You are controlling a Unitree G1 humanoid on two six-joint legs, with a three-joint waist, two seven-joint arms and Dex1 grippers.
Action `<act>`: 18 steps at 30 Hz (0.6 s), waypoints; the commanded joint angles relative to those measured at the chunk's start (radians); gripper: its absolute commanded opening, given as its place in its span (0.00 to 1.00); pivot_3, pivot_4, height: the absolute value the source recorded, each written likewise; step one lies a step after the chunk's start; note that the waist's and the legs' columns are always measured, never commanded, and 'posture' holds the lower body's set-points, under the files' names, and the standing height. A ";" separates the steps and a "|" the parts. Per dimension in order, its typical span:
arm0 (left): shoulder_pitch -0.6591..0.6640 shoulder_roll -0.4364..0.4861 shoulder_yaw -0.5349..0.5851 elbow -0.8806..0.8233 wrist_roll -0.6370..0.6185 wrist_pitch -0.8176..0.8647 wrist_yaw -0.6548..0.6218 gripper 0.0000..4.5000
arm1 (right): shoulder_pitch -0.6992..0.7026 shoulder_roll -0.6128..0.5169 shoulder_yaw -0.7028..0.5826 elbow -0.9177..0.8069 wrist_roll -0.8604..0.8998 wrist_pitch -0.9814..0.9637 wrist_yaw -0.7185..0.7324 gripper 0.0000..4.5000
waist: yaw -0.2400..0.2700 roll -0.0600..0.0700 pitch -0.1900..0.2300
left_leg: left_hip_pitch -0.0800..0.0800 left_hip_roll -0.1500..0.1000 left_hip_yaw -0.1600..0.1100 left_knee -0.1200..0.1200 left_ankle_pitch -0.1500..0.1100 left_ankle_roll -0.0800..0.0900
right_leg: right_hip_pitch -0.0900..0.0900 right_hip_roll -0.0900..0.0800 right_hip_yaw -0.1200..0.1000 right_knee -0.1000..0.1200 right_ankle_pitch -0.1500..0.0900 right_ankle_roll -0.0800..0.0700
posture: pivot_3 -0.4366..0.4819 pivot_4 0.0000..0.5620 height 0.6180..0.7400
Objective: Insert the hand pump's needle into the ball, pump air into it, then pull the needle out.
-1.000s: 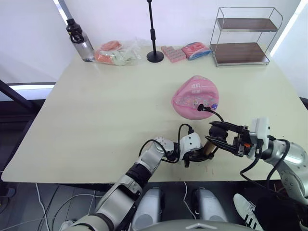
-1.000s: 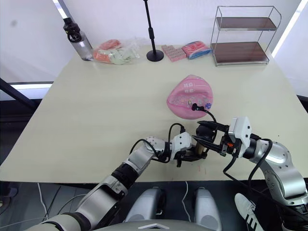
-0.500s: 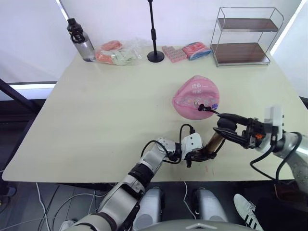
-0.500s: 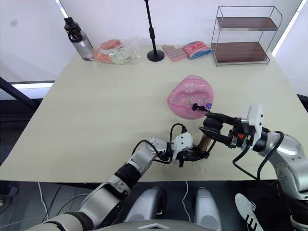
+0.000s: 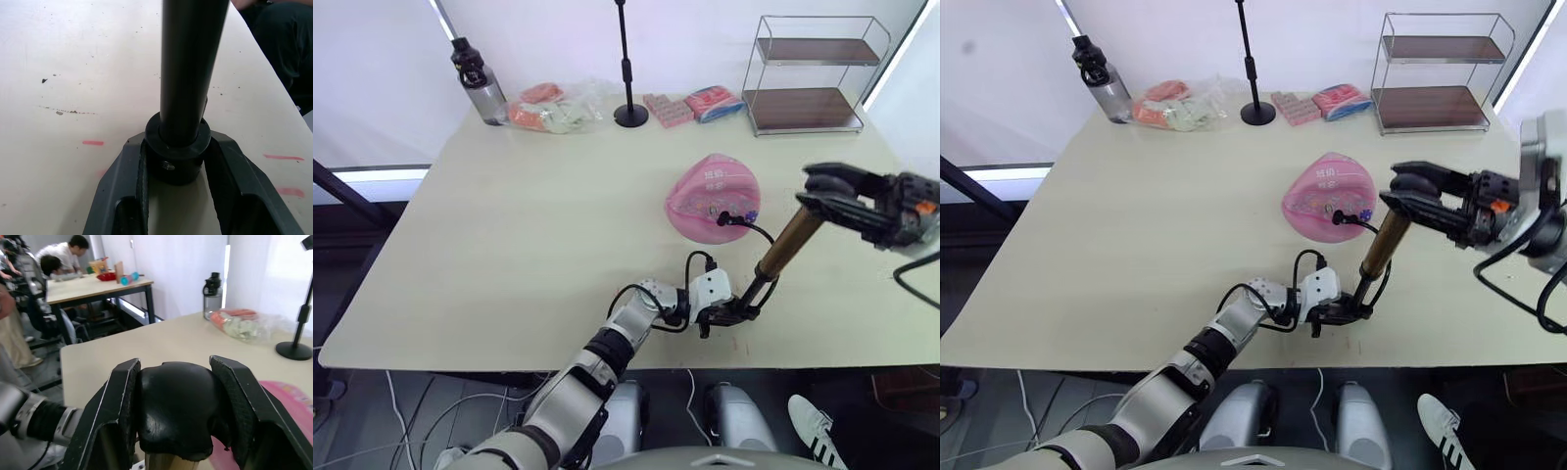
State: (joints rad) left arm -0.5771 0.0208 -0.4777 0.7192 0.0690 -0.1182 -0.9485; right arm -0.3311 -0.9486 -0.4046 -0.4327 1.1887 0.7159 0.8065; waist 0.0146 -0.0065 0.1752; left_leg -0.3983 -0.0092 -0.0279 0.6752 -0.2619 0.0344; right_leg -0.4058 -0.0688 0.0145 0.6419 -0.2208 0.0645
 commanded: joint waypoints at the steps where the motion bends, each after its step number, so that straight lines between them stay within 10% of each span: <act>1: 0.008 0.001 -0.009 0.060 0.038 0.005 0.018 0.25 | -0.071 -0.026 -0.068 0.001 0.100 0.027 -0.022 0.39 | 0.000 -0.001 0.000 | 0.000 0.000 -0.001 0.000 0.000 0.000 | 0.000 0.000 -0.001 0.000 0.000 0.000 | 0.48 0.27 1.00; 18: 0.014 -0.007 -0.008 0.097 0.047 -0.026 0.021 0.25 | 0.063 0.008 0.043 -0.009 -0.152 -0.029 0.101 0.39 | -0.001 -0.006 -0.003 | 0.000 0.001 0.000 0.000 -0.001 0.002 | 0.000 0.000 -0.001 0.000 0.000 0.000 | 0.48 0.27 1.00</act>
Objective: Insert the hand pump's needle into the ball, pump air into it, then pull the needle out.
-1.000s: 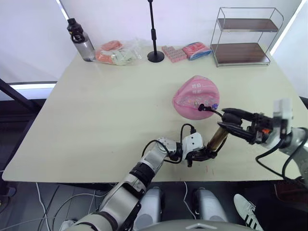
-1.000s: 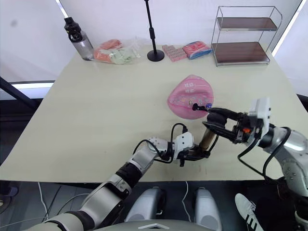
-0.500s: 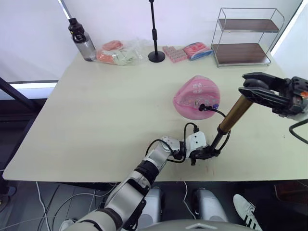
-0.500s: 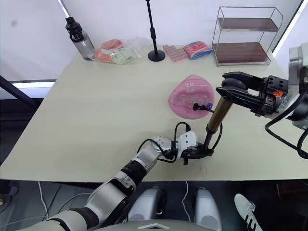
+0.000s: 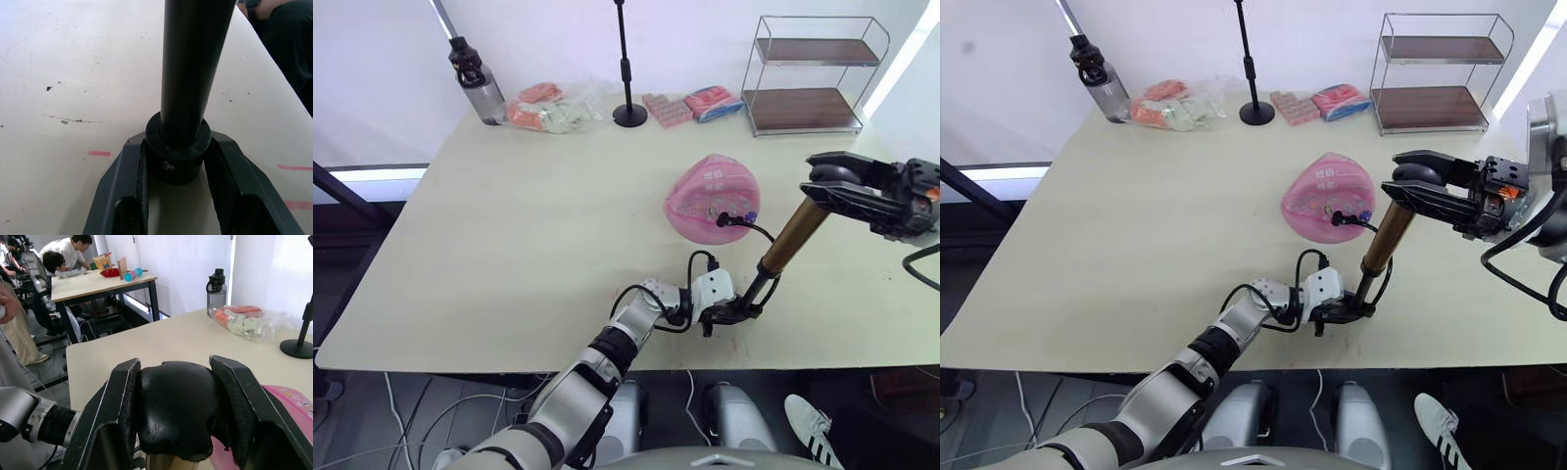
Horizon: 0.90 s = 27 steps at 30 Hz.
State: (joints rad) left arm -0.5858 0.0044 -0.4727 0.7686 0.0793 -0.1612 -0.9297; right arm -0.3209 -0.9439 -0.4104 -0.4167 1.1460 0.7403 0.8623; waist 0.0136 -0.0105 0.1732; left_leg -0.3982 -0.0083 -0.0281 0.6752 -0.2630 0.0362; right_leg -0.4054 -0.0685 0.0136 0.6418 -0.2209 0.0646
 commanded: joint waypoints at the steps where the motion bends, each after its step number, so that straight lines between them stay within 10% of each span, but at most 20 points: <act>1: 0.022 0.010 -0.012 0.054 0.038 0.015 0.004 0.25 | 0.069 0.014 0.075 -0.019 -0.147 -0.076 0.055 0.39 | -0.001 -0.003 -0.002 | 0.000 0.000 0.000 0.000 0.000 0.000 | 0.000 0.000 0.000 0.000 0.000 0.000 | 0.48 0.27 1.00; 17: 0.006 0.000 -0.003 0.083 0.042 0.002 0.008 0.25 | 0.296 0.262 0.390 0.241 -0.652 -0.574 0.150 0.39 | -0.002 -0.015 -0.023 | 0.005 0.001 -0.001 0.000 0.000 0.000 | 0.003 0.002 0.000 -0.001 0.000 0.000 | 0.48 0.27 1.00; 27: 0.019 -0.018 0.000 0.075 0.038 -0.008 0.006 0.25 | 0.249 0.208 0.251 0.219 -0.537 -0.573 0.190 0.39 | 0.000 -0.012 -0.023 | 0.012 0.002 -0.001 -0.003 0.000 0.000 | 0.011 0.002 -0.001 -0.003 -0.001 0.000 | 0.48 0.27 1.00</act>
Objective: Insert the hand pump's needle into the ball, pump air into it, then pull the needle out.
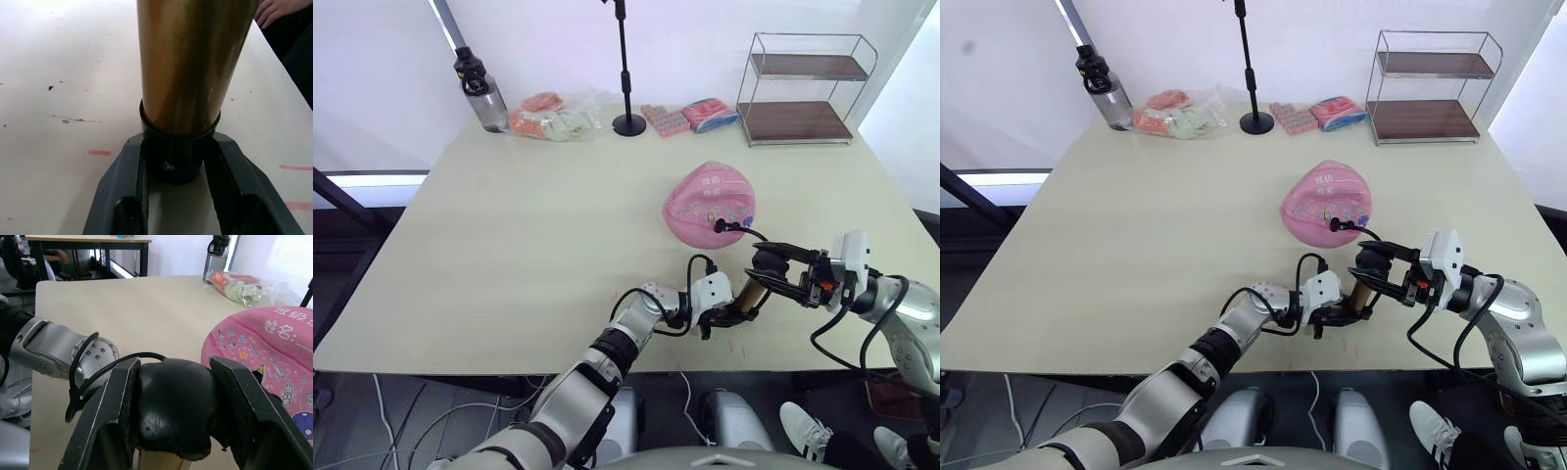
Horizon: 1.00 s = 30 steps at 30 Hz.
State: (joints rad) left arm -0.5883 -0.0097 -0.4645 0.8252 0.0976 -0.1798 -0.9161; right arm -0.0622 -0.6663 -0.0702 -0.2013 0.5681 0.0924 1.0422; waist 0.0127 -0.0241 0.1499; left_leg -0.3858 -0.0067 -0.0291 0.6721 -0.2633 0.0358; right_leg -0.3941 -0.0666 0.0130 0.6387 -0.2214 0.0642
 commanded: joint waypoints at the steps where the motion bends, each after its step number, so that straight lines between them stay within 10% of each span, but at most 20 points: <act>1: 0.022 -0.006 -0.007 0.019 0.020 0.008 -0.006 0.25 | -0.021 -0.084 -0.111 -0.007 0.062 0.090 0.012 0.39 | 0.002 0.002 0.001 | 0.000 0.000 0.000 0.000 0.000 0.000 | 0.000 -0.001 0.000 0.000 0.000 0.000 | 0.48 0.27 1.00; 16: -0.005 -0.061 -0.022 0.062 0.040 -0.017 -0.009 0.25 | -0.230 -0.326 -0.439 -0.122 0.481 0.477 -0.025 0.38 | 0.004 0.009 0.005 | -0.012 -0.002 -0.001 0.001 0.000 0.000 | -0.010 -0.004 -0.002 -0.001 0.000 0.000 | 0.48 0.27 1.00; 30: -0.001 -0.066 -0.023 0.083 0.056 -0.030 -0.019 0.25 | -0.269 -0.333 -0.435 -0.126 0.482 0.564 -0.013 0.38 | 0.002 0.010 0.006 | -0.014 -0.002 -0.001 0.000 0.000 0.000 | -0.011 -0.003 -0.002 -0.002 0.000 0.000 | 0.48 0.27 1.00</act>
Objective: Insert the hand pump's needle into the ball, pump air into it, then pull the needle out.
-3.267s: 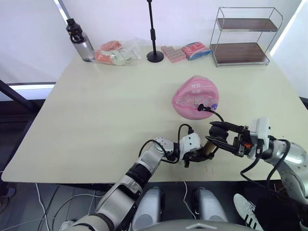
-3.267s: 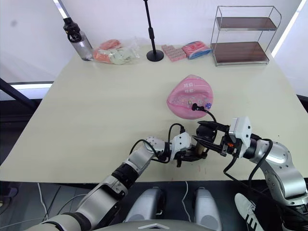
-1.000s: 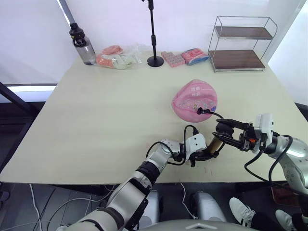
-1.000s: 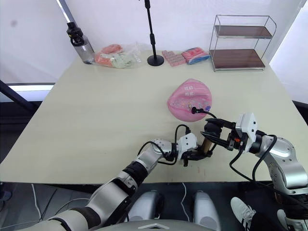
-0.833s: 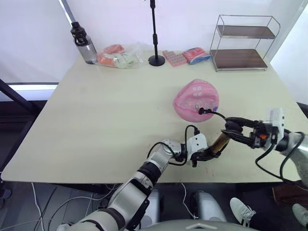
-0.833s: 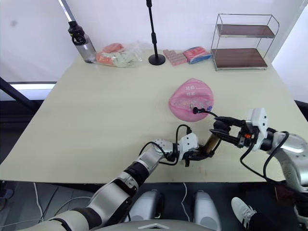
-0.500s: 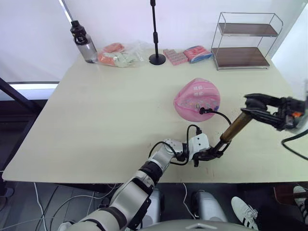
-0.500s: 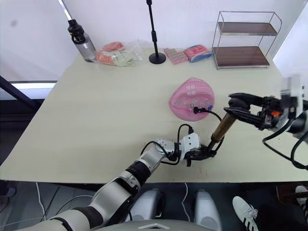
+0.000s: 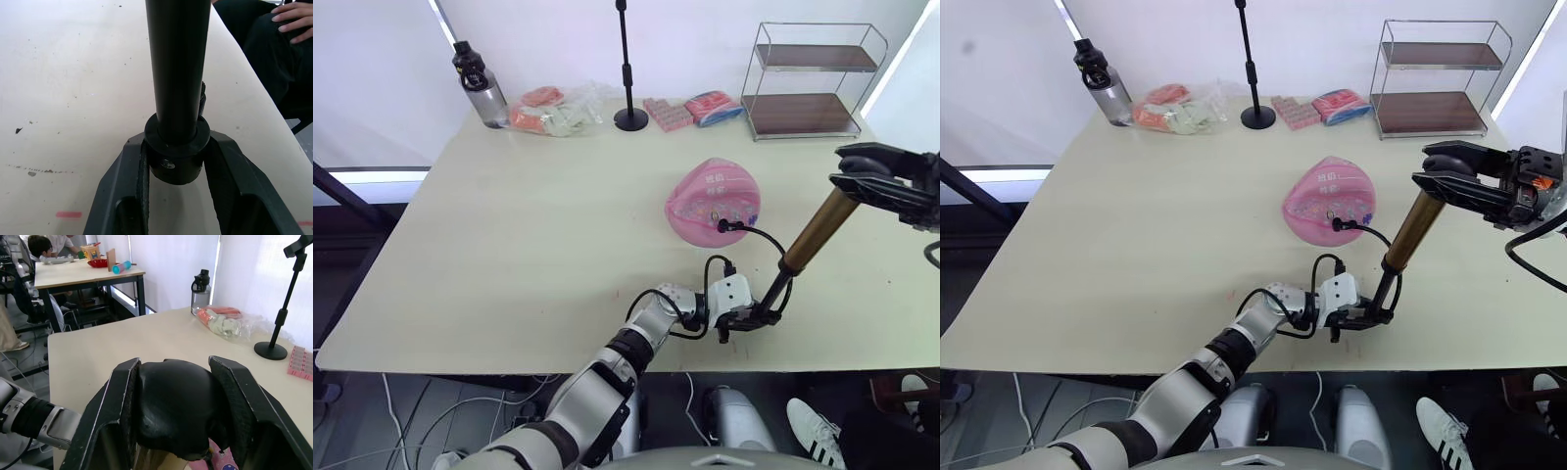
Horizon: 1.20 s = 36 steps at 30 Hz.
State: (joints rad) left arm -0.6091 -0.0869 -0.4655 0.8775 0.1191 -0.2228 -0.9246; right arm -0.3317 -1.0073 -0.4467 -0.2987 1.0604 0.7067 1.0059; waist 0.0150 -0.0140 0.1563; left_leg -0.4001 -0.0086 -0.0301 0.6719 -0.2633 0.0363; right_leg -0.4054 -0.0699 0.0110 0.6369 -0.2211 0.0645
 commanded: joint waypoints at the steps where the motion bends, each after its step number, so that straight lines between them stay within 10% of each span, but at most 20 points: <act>1: 0.021 0.014 -0.022 0.030 0.034 0.013 -0.012 0.25 | 0.038 0.030 -0.025 -0.036 -0.049 -0.072 0.034 0.38 | 0.000 0.000 0.000 | 0.000 0.000 0.000 0.000 0.000 0.000 | 0.000 0.000 0.000 0.000 0.000 0.000 | 0.48 0.27 1.00; 18: 0.027 0.039 -0.013 0.018 0.038 0.024 0.003 0.25 | 0.354 0.292 0.353 0.227 -0.580 -0.562 0.093 0.37 | -0.003 -0.011 -0.007 | 0.011 0.003 -0.001 0.000 0.000 0.000 | 0.008 0.004 0.000 0.000 0.000 0.000 | 0.48 0.27 1.00; 36: 0.004 0.090 0.012 -0.022 0.041 -0.008 0.038 0.25 | 0.164 0.135 0.050 -0.044 -0.175 -0.328 0.085 0.37 | -0.003 -0.001 0.000 | 0.003 0.003 0.000 0.000 0.000 0.000 | 0.001 0.004 0.002 0.001 0.000 -0.001 | 0.48 0.27 1.00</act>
State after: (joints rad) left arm -0.6118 -0.0228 -0.4614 0.8461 0.1334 -0.2500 -0.9083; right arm -0.1343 -0.8493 -0.3064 -0.2947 0.7961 0.3535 1.0999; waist 0.0121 -0.0153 0.1564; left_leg -0.3973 -0.0055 -0.0294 0.6714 -0.2635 0.0362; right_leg -0.4052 -0.0656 0.0128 0.6378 -0.2211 0.0636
